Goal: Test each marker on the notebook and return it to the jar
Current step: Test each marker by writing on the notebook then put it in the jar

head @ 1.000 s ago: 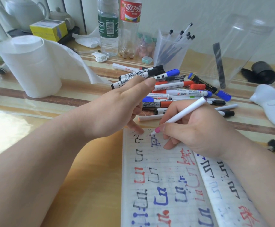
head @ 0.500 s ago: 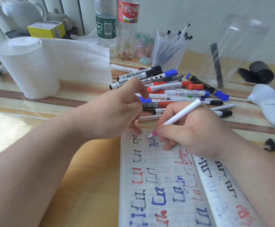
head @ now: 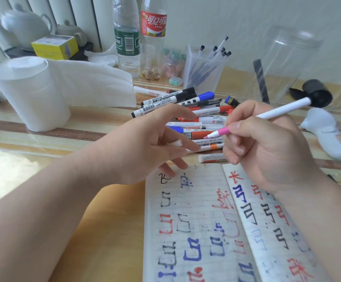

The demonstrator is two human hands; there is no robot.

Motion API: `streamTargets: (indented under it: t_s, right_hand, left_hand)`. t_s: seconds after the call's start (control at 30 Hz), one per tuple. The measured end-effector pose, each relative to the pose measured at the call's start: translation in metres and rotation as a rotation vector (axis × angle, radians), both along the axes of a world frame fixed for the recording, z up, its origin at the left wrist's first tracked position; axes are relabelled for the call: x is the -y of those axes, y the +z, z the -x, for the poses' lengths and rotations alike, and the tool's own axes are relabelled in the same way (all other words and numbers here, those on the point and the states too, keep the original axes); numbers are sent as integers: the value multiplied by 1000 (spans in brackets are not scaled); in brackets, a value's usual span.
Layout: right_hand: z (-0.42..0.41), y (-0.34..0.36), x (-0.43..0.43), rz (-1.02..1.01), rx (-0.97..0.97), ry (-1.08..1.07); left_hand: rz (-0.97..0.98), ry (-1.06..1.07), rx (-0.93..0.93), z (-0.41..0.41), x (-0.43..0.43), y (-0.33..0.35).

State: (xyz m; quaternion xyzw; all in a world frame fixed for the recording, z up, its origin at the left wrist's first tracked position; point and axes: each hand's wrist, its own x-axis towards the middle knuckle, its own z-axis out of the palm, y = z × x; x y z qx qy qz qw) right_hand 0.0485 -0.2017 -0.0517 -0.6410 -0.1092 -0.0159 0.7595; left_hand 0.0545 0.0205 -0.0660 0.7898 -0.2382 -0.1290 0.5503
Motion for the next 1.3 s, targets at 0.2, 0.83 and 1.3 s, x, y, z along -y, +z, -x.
streamTargets:
  t_s: [0.2, 0.83, 1.3]
  right_hand:
    - [5, 2, -2, -32, -5, 76]
    - [5, -4, 4, 329, 140, 156]
    - [16, 10, -3, 243, 200, 67]
  left_hand:
    - [120, -6, -31, 4, 7, 1]
    - [-71, 172, 160, 14, 16, 1]
    - [-142, 291, 162, 29, 30, 11]
